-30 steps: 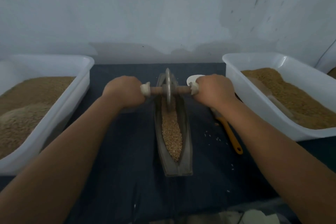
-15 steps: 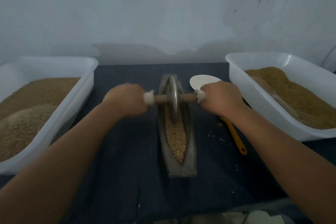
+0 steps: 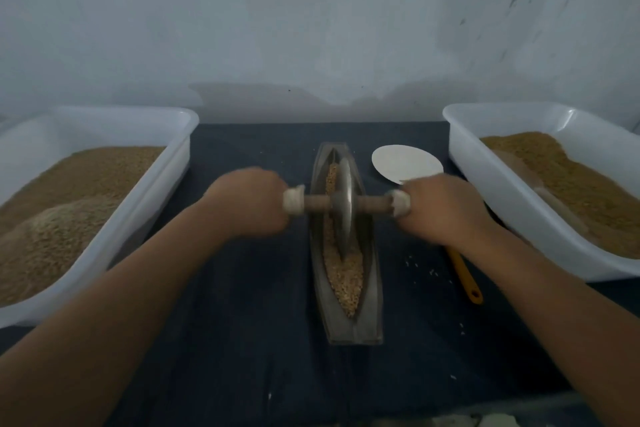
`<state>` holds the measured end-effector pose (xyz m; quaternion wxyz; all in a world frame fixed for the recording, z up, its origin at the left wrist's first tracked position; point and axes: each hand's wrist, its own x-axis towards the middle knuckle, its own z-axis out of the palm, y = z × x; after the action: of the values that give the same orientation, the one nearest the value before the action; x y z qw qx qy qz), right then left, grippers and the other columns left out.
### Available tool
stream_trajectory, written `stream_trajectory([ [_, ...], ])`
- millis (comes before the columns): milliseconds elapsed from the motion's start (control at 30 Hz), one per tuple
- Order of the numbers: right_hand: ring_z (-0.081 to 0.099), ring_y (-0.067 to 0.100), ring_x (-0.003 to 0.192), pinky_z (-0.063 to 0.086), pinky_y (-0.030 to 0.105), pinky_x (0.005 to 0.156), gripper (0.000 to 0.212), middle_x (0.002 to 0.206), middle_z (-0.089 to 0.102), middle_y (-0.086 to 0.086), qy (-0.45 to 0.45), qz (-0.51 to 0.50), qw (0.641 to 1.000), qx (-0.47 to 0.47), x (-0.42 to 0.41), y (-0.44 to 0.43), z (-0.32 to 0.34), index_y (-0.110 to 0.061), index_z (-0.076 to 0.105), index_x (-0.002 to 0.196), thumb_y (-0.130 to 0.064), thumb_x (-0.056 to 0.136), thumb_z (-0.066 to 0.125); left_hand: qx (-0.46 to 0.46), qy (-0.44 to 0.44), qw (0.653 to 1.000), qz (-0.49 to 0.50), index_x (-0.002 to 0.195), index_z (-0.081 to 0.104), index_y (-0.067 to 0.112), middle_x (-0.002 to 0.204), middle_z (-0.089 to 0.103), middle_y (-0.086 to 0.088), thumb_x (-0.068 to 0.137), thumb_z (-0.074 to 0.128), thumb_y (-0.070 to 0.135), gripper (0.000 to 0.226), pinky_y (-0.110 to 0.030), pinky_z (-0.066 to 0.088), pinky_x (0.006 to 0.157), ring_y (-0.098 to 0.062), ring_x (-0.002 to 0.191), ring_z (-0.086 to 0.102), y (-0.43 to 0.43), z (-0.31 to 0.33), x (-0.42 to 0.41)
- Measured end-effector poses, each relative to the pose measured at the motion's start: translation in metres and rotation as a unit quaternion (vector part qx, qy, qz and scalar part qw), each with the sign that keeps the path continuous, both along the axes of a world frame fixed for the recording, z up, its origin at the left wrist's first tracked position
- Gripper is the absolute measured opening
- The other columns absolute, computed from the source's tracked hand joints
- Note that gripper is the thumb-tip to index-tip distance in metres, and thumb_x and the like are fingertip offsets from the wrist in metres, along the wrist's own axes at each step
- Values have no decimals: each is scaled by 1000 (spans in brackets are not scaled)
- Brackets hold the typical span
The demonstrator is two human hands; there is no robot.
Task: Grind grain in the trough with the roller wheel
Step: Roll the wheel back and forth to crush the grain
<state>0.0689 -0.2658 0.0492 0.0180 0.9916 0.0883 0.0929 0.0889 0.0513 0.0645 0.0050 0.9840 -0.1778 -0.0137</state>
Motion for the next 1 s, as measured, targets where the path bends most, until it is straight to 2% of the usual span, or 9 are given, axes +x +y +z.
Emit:
stream_trajectory([
  [167,56,20,64,52,36,62,31,69,60,-5,-72,-28,997,13,40,13,4,-23,49,68,-43,91,55,8,-69,996,49,73,62,23,74,61,5,80,57,57,35,-36,54,66,-22,70,62,-18,13,36],
  [267,59,14,64,51,33,58,30,67,62,-5,33,0,999,9,19,3,8,-25,58,70,-50,86,55,6,18,1000,-3,70,61,23,72,64,6,80,66,40,20,-34,56,68,-19,71,66,-8,13,14],
  [400,64,1,59,43,26,47,37,67,67,-20,215,51,974,53,-26,-13,21,-35,65,75,-62,55,52,-4,111,992,-54,69,63,25,63,66,10,67,62,40,15,-25,49,55,-3,59,63,15,3,-28],
  [467,63,4,56,44,27,48,41,65,67,-17,185,46,980,48,-23,-12,17,-30,65,69,-64,55,49,-3,108,993,-50,68,63,24,62,64,9,68,62,41,17,-25,46,53,-4,59,62,13,0,-23],
  [600,58,15,61,53,34,59,35,65,60,-5,-16,8,1000,21,20,5,6,-26,57,66,-56,79,46,4,43,999,4,69,62,21,70,62,6,78,63,44,25,-31,52,63,-15,66,61,-7,8,22],
  [733,44,14,52,34,29,52,36,58,46,-8,-104,13,994,19,42,14,7,-25,43,62,-51,85,43,-13,-9,999,42,74,65,21,78,66,1,71,48,63,45,-36,54,67,-20,70,62,-15,18,37],
  [867,56,11,61,43,31,53,30,66,60,-6,30,24,999,-6,11,2,13,-27,58,69,-52,85,51,-4,52,999,-7,70,61,22,72,64,6,81,64,35,17,-33,56,67,-18,69,65,-3,11,-3],
  [933,61,6,59,51,31,53,26,65,65,-6,144,34,989,-10,-19,-8,15,-29,64,71,-53,77,57,9,43,998,-41,65,58,26,63,61,9,75,64,38,16,-27,45,53,-8,60,60,8,5,-34],
  [1000,64,1,61,54,29,55,28,70,68,-15,189,48,981,5,-41,-13,15,-33,67,74,-58,69,56,17,19,998,-58,62,57,29,56,58,10,67,60,45,17,-24,38,47,-3,52,56,15,-1,-51],
])
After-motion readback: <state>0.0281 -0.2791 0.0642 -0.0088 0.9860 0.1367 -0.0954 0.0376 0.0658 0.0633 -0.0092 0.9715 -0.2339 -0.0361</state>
